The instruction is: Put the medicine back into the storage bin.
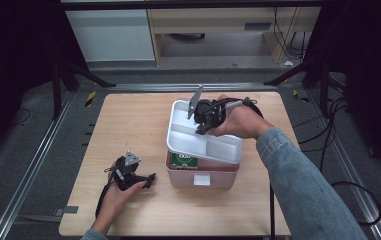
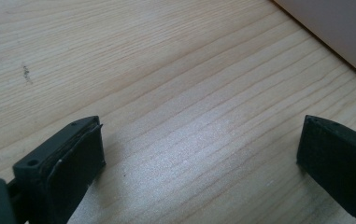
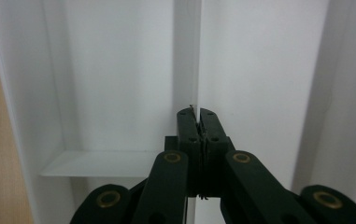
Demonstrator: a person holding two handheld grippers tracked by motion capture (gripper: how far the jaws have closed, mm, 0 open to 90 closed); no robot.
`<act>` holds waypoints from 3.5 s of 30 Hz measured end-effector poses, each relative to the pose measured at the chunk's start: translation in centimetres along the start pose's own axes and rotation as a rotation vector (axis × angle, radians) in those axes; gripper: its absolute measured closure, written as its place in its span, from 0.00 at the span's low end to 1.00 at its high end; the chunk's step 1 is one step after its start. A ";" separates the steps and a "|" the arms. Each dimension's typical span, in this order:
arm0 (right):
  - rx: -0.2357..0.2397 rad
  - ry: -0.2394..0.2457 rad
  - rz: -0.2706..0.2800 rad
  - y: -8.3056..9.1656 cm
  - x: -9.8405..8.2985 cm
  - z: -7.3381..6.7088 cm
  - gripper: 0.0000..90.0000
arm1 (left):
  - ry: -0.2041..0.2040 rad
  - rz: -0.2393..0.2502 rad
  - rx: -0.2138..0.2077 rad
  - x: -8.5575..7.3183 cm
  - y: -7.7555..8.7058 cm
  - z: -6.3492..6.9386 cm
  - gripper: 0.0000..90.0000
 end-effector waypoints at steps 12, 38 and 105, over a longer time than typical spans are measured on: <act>0.033 0.002 -0.025 -1.3 -0.5 -0.9 1.00 | -0.002 -0.002 -0.001 0.0 0.0 0.0 0.00; 0.087 0.020 -0.082 -4.4 -0.8 -1.8 1.00 | 0.002 0.005 0.001 0.0 0.0 0.0 0.00; -0.497 -0.834 0.255 -1.5 -12.7 10.6 0.52 | 0.035 0.094 0.008 22.5 -2.5 -1.6 0.20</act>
Point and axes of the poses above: each handheld gripper's, and its own axes: y roughly backward along the jaws, x roughly out of its top, z roughly to its right, the point moved 7 cm from there along -y, roughly forward along the jaws, and after that the axes turned 4 degrees about y, right-handed, at the moved point
